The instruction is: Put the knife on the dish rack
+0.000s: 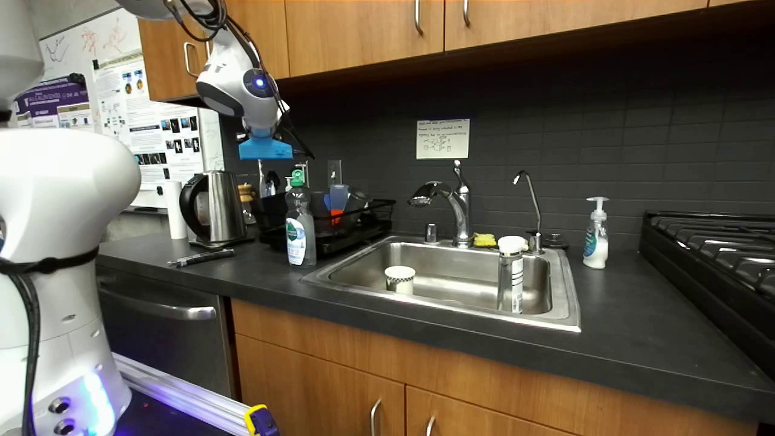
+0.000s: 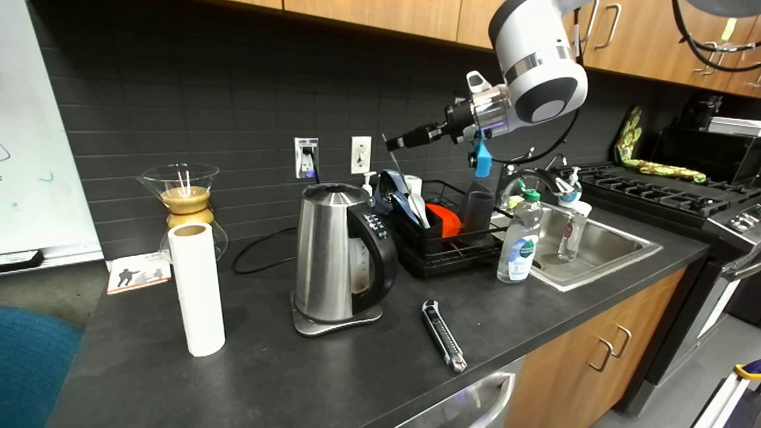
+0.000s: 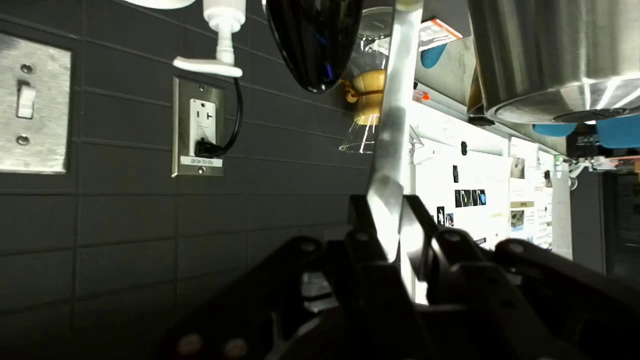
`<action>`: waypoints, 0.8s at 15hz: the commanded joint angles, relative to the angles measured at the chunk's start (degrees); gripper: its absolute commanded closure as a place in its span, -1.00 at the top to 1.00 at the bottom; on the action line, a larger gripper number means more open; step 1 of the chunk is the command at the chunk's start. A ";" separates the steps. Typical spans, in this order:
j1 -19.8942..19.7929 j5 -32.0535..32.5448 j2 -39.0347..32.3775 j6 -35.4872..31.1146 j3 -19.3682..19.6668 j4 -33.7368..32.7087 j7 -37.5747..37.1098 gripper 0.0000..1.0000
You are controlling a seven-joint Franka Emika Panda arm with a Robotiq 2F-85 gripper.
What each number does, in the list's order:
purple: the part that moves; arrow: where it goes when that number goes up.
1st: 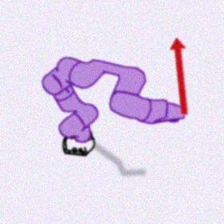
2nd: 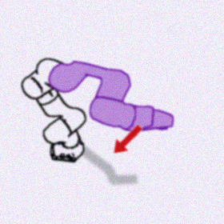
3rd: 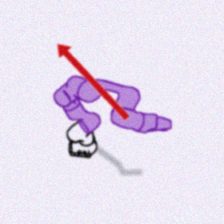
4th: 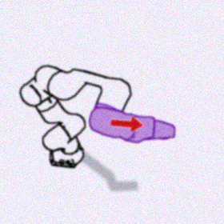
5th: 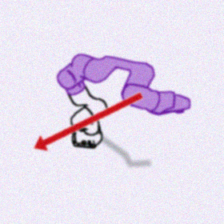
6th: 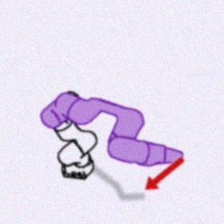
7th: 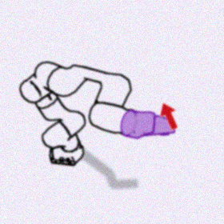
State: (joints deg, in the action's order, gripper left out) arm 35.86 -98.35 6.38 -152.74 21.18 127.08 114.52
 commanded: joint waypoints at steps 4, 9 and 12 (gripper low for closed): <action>0.03 0.42 -0.67 -1.49 -0.09 -0.59 -1.05 0.12; 0.14 1.98 0.17 -3.90 -0.35 0.29 -3.69 0.77; 0.08 5.84 0.76 -4.54 -0.37 1.28 -8.02 1.00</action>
State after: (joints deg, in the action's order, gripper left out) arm 35.88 -95.96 6.06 -155.72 21.18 127.36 110.80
